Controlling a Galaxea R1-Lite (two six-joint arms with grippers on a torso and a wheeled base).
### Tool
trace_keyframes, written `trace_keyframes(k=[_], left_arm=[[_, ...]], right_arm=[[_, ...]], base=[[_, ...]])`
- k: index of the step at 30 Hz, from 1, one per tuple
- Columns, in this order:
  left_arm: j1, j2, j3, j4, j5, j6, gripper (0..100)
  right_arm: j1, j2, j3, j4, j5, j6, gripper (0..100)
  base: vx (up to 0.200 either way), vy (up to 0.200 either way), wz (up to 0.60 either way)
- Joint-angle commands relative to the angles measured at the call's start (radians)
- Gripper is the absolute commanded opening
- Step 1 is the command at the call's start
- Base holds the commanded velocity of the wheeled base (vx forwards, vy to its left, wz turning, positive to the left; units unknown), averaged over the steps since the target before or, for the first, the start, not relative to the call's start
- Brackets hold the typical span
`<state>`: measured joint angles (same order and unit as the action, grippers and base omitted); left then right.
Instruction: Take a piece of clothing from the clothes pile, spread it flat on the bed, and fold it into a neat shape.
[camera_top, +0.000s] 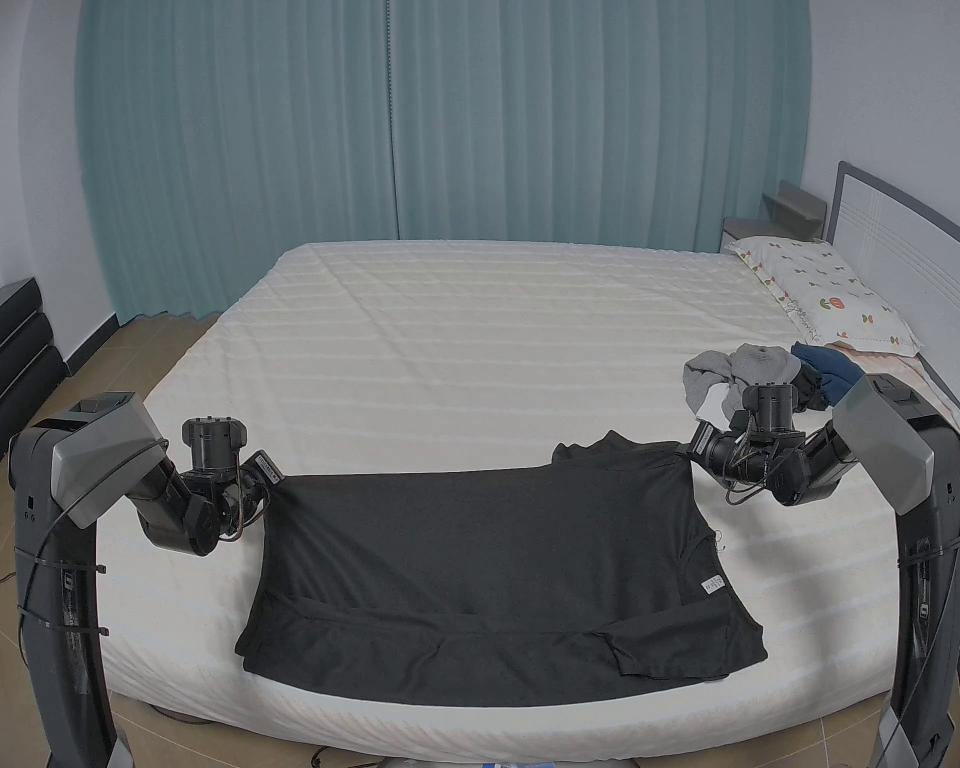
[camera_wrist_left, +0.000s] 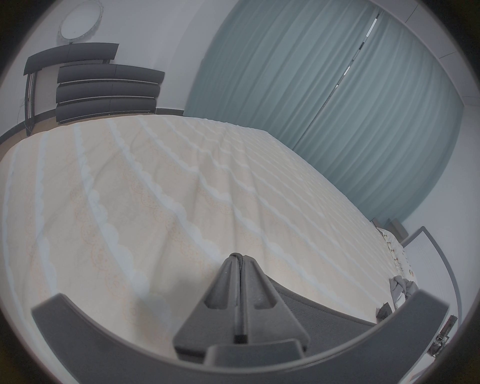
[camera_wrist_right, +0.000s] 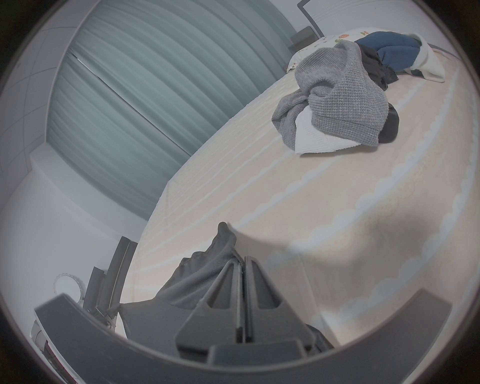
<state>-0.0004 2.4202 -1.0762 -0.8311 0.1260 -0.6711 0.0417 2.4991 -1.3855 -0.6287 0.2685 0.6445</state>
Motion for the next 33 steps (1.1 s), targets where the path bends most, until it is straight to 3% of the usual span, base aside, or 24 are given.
trace_keyframes(k=[1,11,22,33], left_arm=[[0.000,0.000,0.001,0.001,0.000,0.001,0],[-0.003,0.002,0.015,0.001,-0.002,0.010,0],[0.002,-0.026,0.108,-0.056,-0.006,0.097,0],[0.000,-0.032,0.225,-0.128,-0.022,0.289,0]], right_arm=[[-0.002,-0.016,0.019,0.000,0.001,-0.002,0],[-0.003,-0.020,0.042,0.012,0.003,-0.009,0],[-0.017,-0.092,0.163,0.021,0.064,-0.055,0],[-0.034,-0.132,0.309,0.038,0.092,-0.154,0]], base=[[0.000,0.000,0.00],[0.000,0.000,0.00],[0.000,0.000,0.00],[0.000,0.000,0.00]])
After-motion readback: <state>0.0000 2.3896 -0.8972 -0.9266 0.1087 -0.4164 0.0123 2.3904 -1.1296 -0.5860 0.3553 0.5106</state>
